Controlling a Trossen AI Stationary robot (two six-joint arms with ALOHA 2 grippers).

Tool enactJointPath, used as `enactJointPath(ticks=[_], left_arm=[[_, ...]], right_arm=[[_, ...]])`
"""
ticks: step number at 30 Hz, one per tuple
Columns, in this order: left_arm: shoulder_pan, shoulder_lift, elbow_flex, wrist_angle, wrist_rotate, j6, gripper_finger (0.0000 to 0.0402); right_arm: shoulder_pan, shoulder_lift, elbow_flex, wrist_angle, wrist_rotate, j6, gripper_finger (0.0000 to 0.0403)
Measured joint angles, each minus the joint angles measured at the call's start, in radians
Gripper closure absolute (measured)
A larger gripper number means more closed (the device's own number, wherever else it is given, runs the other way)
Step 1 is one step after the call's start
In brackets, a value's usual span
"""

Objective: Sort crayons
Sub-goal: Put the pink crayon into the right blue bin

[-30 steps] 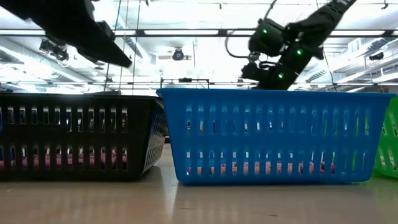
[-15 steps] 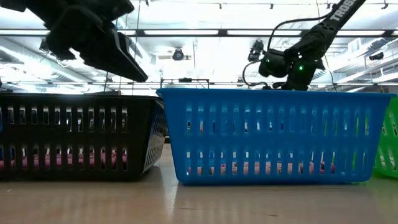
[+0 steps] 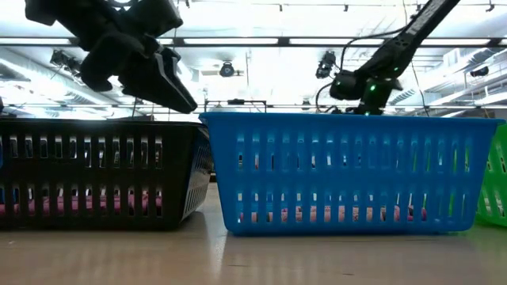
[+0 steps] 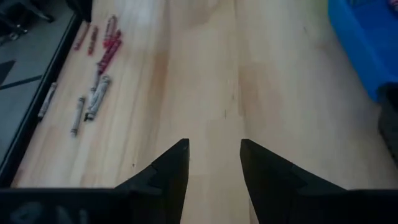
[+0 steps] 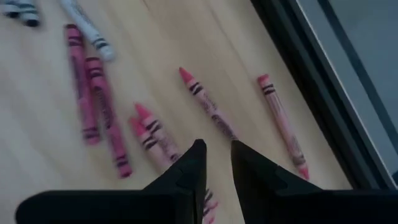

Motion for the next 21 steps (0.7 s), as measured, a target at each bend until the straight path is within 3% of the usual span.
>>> enactJointPath(ticks=[11, 21], left_arm=[[0.027, 0.0, -0.001, -0.043, 0.001, 0.02, 0.0246], [0.061, 0.0, -0.001, -0.07, -0.002, 0.023, 0.0247]], right_arm=[[-0.036, 0.193, 0.203, -0.113, -0.082, -0.147, 0.0321], [-0.076, 0.302, 0.241, -0.191, -0.127, -0.207, 0.0321]])
